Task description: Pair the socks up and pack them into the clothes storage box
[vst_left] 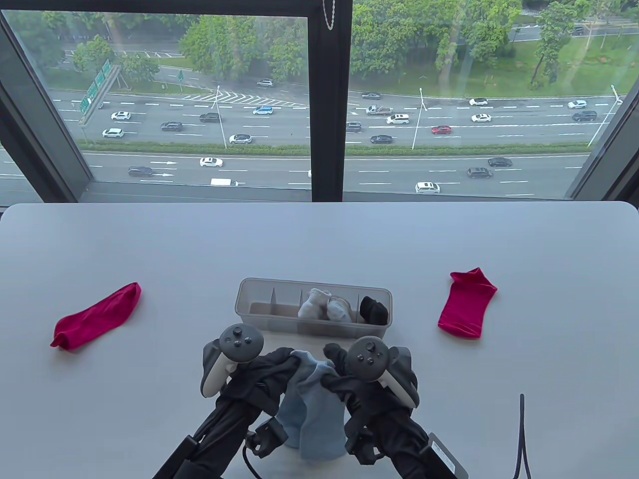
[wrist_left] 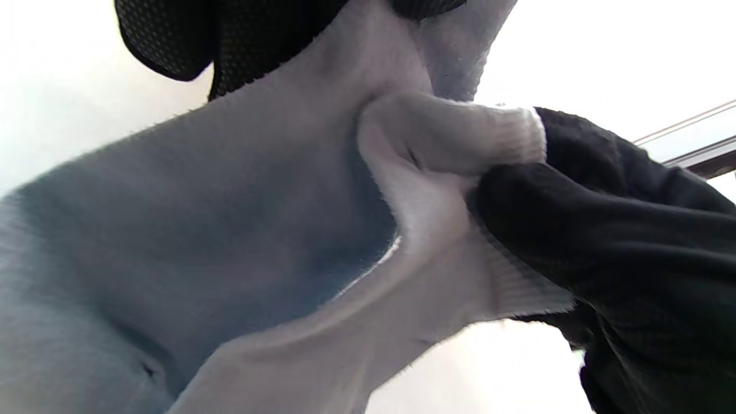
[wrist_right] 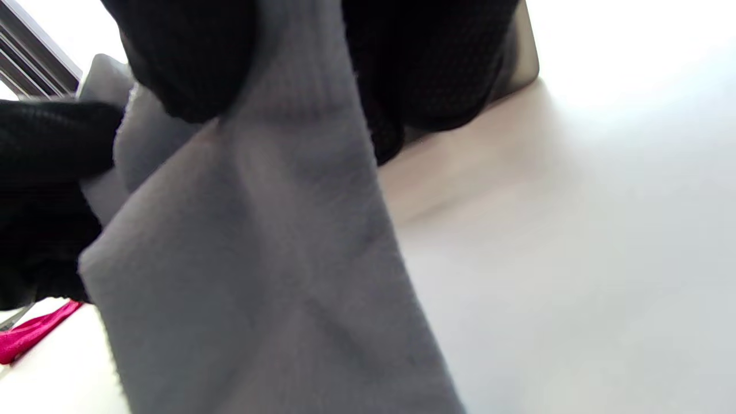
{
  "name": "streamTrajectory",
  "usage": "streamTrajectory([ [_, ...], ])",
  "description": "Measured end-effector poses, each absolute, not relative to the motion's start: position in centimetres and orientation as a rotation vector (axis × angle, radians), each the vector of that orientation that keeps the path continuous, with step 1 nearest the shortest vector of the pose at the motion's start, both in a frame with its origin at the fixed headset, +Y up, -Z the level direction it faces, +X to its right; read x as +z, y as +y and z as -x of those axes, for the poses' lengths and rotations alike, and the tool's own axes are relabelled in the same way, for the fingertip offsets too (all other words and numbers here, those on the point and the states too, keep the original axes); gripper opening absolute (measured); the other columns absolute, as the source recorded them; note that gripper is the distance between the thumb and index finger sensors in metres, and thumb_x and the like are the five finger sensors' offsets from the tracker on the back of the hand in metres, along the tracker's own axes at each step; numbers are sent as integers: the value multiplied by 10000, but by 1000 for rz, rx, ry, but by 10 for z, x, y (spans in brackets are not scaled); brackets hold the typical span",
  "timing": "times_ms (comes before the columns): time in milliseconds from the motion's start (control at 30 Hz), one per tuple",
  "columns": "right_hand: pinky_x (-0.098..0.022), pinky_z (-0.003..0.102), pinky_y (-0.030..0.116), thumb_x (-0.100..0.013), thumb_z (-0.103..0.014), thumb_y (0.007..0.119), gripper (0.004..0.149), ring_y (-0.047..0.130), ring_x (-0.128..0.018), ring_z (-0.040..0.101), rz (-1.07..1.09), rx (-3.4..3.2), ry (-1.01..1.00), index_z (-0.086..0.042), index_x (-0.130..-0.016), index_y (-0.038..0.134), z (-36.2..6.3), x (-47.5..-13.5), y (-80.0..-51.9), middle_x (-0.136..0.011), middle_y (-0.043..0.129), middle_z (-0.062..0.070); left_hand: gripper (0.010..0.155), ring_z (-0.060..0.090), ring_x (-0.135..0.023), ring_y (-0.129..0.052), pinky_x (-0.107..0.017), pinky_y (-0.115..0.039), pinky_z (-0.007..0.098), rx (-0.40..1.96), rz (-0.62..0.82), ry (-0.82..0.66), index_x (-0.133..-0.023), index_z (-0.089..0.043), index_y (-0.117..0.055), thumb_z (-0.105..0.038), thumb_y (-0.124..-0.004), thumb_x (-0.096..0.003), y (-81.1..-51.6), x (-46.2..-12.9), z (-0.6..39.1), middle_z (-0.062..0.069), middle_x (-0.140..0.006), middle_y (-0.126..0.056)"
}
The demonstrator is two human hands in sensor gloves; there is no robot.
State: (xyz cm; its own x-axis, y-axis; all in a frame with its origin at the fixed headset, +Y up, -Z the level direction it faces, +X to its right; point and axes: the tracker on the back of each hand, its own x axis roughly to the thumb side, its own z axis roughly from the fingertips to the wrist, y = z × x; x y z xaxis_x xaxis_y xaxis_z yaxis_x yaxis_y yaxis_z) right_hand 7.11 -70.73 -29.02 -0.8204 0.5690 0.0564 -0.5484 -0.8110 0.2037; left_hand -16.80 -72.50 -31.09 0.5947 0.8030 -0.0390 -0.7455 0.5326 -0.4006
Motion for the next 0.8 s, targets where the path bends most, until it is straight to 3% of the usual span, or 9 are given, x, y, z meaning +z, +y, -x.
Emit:
streamTrajectory([
  [67,-512,367,857,-429,-384,829,412,974,-523,113,-246,2463,234,-310,-830,778,-75,-290,-694,-687,906,-7,487,379,-710,-1001,-637,-732,625,940,335,-148,-1054,-84,-607,-227,-574,-590,-721,-312,176,187,-834,-957],
  [167,-614,435,798,-432,-363,829,394,948,-715,216,-454,2169,442,-354,-823,776,-72,-289,-685,-790,897,-5,492,393,-804,-957,-657,-704,640,1046,298,-224,-1049,-63,-606,-240,-579,-591,-716,-312,178,181,-916,-915],
  [267,-702,474,705,-469,-356,800,397,846,-867,280,-366,2040,415,-386,-857,719,-73,-291,-691,-955,830,27,475,429,-856,-910,-664,-693,648,1093,332,-397,-1038,-99,-656,-249,-586,-592,-709,-309,169,213,-974,-864],
  [333,-726,450,692,-503,-386,768,405,840,-876,239,-319,2074,382,-402,-892,656,-76,-292,-693,-939,826,-15,476,453,-900,-850,-680,-670,654,1104,374,-481,-1043,-104,-659,-244,-593,-593,-705,-305,161,245,-1048,-761],
  [400,-745,433,677,-529,-415,735,415,827,-886,209,-283,2103,336,-407,-918,592,-79,-291,-694,-933,804,-59,483,430,-880,-871,-676,-688,640,1139,341,-498,-1049,-89,-644,-229,-594,-590,-704,-303,155,242,-1030,-775],
  [500,-744,403,685,-544,-456,706,427,843,-845,157,-234,2124,272,-377,-930,542,-83,-290,-694,-859,799,-90,515,437,-905,-840,-691,-655,655,1216,403,-548,-1088,-85,-574,-239,-574,-597,-704,-300,149,240,-1052,-741],
  [633,-732,390,699,-560,-465,675,427,864,-799,134,-168,2096,283,-327,-938,529,-83,-289,-698,-806,808,-84,776,493,-993,-713,-710,-570,713,1226,459,-587,-1136,-42,-458,-515,-650,-552,-708,-294,142,277,-1121,-610],
  [700,-727,387,706,-567,-460,664,426,871,-788,129,-144,2075,292,-307,-940,525,-82,-288,-699,-792,813,-85,776,470,-1010,-700,-716,-565,710,1131,430,-578,-1136,-66,-409,-483,-691,-545,-708,-294,139,240,-1129,-589],
  [800,-718,380,721,-565,-457,654,426,884,-777,122,-141,2084,290,-299,-939,522,-82,-288,-699,-781,822,-94,569,427,-947,-801,-704,-622,672,1100,345,-503,-1105,-109,-469,-271,-645,-589,-706,-293,137,207,-1064,-699],
])
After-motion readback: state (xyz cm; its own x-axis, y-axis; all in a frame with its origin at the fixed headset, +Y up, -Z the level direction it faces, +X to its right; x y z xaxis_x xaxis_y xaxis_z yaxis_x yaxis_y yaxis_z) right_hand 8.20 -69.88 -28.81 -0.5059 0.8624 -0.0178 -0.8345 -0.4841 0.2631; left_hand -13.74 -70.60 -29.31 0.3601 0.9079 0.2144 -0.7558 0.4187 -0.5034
